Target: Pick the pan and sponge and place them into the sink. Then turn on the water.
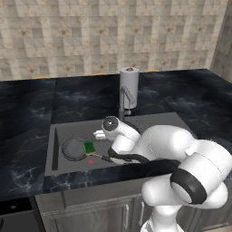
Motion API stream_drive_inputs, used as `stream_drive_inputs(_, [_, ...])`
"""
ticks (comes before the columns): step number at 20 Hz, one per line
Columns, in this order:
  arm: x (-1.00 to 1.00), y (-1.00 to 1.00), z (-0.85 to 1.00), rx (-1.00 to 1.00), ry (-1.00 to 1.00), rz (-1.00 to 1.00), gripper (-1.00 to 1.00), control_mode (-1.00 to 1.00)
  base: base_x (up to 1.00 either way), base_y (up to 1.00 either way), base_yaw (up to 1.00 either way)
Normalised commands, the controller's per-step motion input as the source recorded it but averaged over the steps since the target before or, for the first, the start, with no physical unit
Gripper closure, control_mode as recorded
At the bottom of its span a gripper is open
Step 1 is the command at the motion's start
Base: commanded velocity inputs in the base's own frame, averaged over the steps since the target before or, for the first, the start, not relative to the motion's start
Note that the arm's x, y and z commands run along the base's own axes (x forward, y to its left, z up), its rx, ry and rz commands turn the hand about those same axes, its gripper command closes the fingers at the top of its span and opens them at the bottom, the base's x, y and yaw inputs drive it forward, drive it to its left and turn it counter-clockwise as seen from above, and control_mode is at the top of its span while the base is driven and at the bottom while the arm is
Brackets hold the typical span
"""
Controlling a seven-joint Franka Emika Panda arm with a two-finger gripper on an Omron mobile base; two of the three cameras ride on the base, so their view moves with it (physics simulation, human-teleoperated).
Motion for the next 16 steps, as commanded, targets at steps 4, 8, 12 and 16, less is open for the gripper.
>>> stream_drive_inputs(4, [-0.42,-0.29,0.34,0.02,-0.12,0.03,-1.0,-1.0,0.0,0.0,0.0])
stream_drive_inputs(8, [-0.36,-0.3,0.35,0.01,-0.12,0.04,-1.0,-1.0,0.0,0.0,0.0])
stream_drive_inputs(12, [-0.28,-0.34,0.35,0.0,-0.12,0.07,-1.0,-1.0,0.0,0.0,0.0])
stream_drive_inputs(16, [-0.13,-0.37,0.29,0.01,-0.1,0.09,-1.0,-1.0,0.0,0.0,0.0])
